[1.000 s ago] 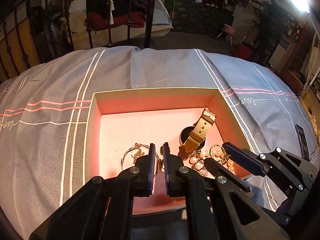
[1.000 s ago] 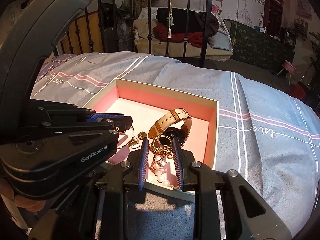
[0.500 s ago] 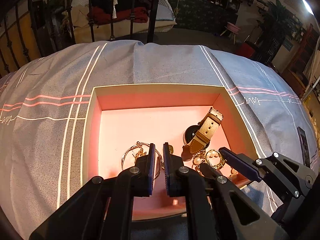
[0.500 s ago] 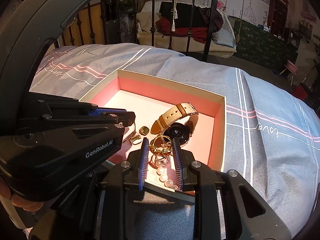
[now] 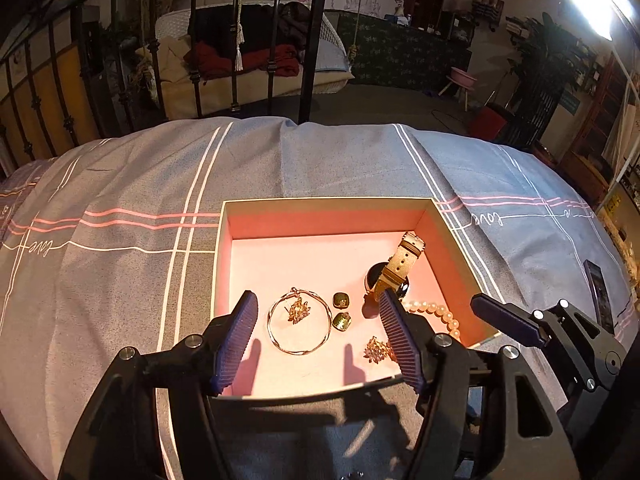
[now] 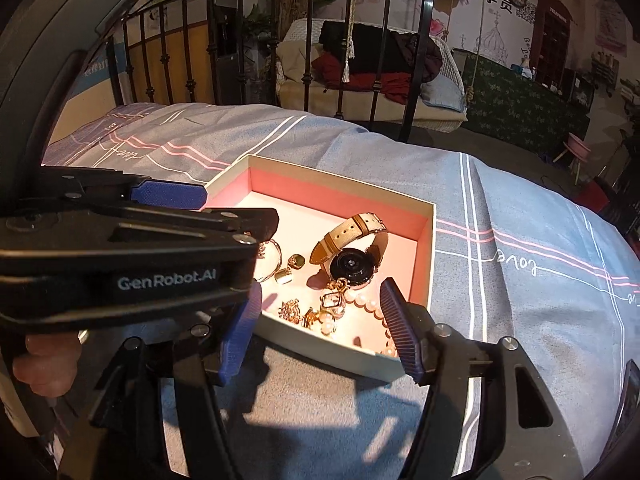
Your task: Organize jewelry
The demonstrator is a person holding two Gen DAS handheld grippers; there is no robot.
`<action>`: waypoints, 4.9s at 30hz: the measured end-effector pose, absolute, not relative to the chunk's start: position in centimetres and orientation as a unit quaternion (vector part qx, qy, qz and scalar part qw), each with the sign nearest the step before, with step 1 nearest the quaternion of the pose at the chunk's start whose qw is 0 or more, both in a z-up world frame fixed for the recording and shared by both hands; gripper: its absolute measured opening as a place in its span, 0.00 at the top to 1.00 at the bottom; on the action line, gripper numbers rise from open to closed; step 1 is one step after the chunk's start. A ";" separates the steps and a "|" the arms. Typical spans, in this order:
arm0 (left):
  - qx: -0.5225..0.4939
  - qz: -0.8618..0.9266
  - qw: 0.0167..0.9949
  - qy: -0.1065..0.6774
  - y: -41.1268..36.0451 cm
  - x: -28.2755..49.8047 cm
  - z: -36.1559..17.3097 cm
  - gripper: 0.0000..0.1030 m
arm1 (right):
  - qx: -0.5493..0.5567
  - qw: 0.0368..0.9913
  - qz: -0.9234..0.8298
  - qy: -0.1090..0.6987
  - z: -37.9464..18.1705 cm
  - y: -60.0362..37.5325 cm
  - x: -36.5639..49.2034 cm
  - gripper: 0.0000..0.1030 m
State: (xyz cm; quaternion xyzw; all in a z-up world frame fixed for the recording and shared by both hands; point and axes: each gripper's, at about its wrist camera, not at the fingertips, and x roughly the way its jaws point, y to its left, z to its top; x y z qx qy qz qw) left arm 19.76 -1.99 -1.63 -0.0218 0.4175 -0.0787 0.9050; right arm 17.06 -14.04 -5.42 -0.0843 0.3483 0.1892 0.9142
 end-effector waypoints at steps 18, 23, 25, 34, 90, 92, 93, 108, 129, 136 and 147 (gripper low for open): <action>0.050 -0.115 0.892 0.433 -4.0 9.3 -7.8 0.67 | -0.056 0.905 0.163 0.389 -10.1 -18.4 8.6 0.40; 0.040 -0.118 0.894 0.431 -3.6 9.4 -8.1 0.91 | -0.066 0.901 0.175 0.391 -10.4 -17.2 8.5 0.40; 0.023 -0.121 0.893 0.434 -3.1 9.5 -8.0 0.93 | -0.069 0.900 0.178 0.392 -10.4 -16.9 8.5 0.39; 0.013 -0.121 0.894 0.431 -2.9 9.5 -7.8 0.95 | -0.079 0.893 0.200 0.395 -10.5 -15.8 8.7 0.75; -0.015 -0.091 0.906 0.413 -2.9 20.3 -1.4 0.83 | -0.067 0.910 0.202 0.355 -5.3 -14.0 18.9 0.99; -0.015 -0.087 0.902 0.423 -2.9 21.4 -1.9 0.83 | -0.068 0.908 0.198 0.363 -5.8 -13.9 19.6 0.99; -0.015 -0.088 0.899 0.428 -3.0 21.9 -2.2 0.83 | -0.068 0.906 0.197 0.368 -6.1 -13.9 19.8 0.99; -0.005 -0.084 0.882 0.464 -3.7 23.8 -5.1 0.83 | -0.074 0.900 0.195 0.384 -7.5 -13.7 21.4 0.99; -0.010 -0.051 0.889 0.455 -2.8 23.7 -4.4 0.36 | -0.090 0.903 0.189 0.375 -7.0 -13.5 20.9 0.53; -0.011 -0.036 0.918 0.395 -2.0 20.8 -1.5 0.21 | -0.086 0.922 0.177 0.332 -5.4 -14.0 19.2 0.21; -0.042 -0.038 0.974 0.221 0.3 9.4 3.7 0.07 | -0.054 0.969 0.143 0.195 -2.7 -17.6 10.3 0.05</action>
